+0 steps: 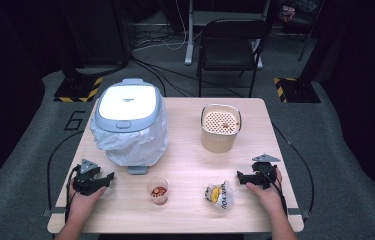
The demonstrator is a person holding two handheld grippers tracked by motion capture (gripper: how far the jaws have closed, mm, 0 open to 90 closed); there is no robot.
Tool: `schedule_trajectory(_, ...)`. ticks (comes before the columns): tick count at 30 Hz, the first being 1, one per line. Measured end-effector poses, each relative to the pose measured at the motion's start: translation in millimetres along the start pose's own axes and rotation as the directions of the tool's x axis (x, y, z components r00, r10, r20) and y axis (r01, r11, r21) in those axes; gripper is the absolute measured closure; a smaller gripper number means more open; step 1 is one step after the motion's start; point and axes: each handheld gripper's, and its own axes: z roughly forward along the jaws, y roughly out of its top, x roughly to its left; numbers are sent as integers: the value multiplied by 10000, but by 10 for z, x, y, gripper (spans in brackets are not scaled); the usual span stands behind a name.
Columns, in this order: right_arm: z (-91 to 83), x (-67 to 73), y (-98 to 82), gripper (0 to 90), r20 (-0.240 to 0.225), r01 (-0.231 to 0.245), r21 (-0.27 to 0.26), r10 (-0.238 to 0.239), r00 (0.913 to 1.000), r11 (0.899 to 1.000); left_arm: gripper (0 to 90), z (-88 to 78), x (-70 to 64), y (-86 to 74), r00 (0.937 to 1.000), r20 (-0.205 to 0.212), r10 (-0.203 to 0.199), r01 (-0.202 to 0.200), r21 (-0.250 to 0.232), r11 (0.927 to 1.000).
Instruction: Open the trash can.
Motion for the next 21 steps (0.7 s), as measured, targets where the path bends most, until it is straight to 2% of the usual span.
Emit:
schedule_trajectory(3, -1, 2, -1, 0, -8, -24, 10, 24, 10000, 10000, 448, -15, -3, 3, 9996, 213, -196, 197, -18, 9998)
schedule_trajectory(4, 0, 0, 0, 0, -6, 1, -1, -1, 10000, 10000, 475, -30, -17, 18, 9993, 321, -194, 191, 102, 9998)
schedule_trajectory(6, -2, 1, -1, 0, -11, -6, 11, 6, 10000, 10000, 531, -43, -33, 33, 9990, 424, -104, 102, 45, 9999)
schedule_trajectory(7, -2, 1, -1, 0, -11, 2, 5, -2, 10000, 10000, 585, -93, -81, 86, 9955, 948, -89, 93, -34, 10000)
schedule_trajectory(8, -2, 1, -1, 0, -11, 2, 5, -2, 10000, 10000, 639, -93, -81, 86, 9955, 948, -89, 93, -34, 10000)
schedule_trajectory(10, -2, 1, -1, 0, -13, -1, 5, 1, 10000, 10000, 643, -153, -159, 152, 9931, 1156, 214, -172, -369, 9992)
schedule_trajectory(11, -1, 0, -1, 0, -12, 4, 3, -4, 10000, 10000, 657, -175, -203, 182, 9911, 1313, 222, -157, -508, 9986)
schedule_trajectory(12, -2, 1, -1, 0, -15, 0, 9, 0, 10000, 10000, 710, -213, -275, 245, 9876, 1548, 278, -195, -550, 9983)
schedule_trajectory(14, -2, 1, -1, 0, -12, 1, 6, -1, 10000, 10000, 766, -228, -337, 290, 9836, 1757, 396, -305, -541, 9981)
schedule_trajectory(15, -2, 1, -1, 0, -12, 1, 6, -1, 10000, 10000, 799, -228, -337, 290, 9836, 1757, 396, -305, -541, 9981)
schedule_trajectory(16, -2, 1, -1, 0, -9, -4, 6, 4, 10000, 10000, 837, -214, -401, 317, 9818, 1825, 519, -457, -379, 9982)
schedule_trajectory(18, -3, 3, -2, 0, 2, -23, 6, 23, 10000, 10000, 900, -182, -438, 355, 9781, 2072, 167, -117, -256, 9996)
schedule_trajectory(19, -4, 5, -3, 0, 12, -32, 7, 32, 10000, 10000, 900, -182, -438, 355, 9781, 2072, 167, -117, -256, 9996)
schedule_trajectory(20, -4, 6, -3, 0, 26, -44, 1, 44, 10000, 10000, 900, -151, -493, 385, 9781, 2077, -139, 201, -279, 9994)
schedule_trajectory(21, -4, 7, -4, 0, 36, -53, -2, 53, 10000, 10000, 900, -134, -526, 401, 9769, 2136, -99, 164, -284, 9995)
